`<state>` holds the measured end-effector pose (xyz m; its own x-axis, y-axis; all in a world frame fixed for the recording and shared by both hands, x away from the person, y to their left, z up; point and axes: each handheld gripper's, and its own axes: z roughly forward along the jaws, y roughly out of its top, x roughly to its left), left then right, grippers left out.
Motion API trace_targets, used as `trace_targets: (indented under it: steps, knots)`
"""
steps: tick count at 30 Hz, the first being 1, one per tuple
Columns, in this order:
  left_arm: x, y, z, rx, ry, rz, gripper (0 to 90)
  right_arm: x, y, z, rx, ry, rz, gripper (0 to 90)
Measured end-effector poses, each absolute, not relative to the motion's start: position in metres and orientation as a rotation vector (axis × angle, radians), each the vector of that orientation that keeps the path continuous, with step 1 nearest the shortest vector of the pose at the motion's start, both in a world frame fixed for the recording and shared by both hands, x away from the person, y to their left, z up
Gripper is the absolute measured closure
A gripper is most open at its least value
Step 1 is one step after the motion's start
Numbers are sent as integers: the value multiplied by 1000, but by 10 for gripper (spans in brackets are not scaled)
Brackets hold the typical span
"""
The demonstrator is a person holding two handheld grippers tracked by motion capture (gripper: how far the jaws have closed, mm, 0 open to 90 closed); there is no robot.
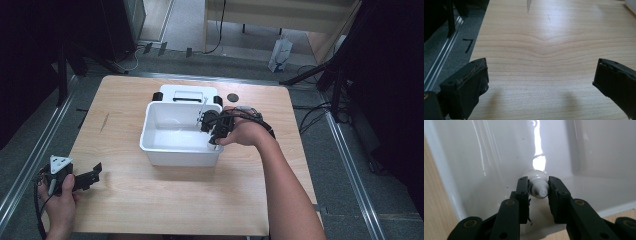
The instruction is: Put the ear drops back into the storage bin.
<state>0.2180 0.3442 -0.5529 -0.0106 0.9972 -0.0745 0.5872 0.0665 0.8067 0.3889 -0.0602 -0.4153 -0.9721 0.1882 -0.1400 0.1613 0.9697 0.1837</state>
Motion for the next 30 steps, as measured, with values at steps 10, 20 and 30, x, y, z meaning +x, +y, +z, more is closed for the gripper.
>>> trace_targets:
  steps: [10, 20, 30]
  knots:
    - [218, 344, -553, 1596, 1678, 774, 4, 394, -52, -431, 274, 2998, 137, 720]
    - [218, 344, -553, 1598, 1678, 779, 4, 394, -50, -433, 263, 2974, 112, 715]
    - [219, 344, -553, 1595, 1681, 774, 5, 394, -52, -426, 278, 2941, 183, 566]
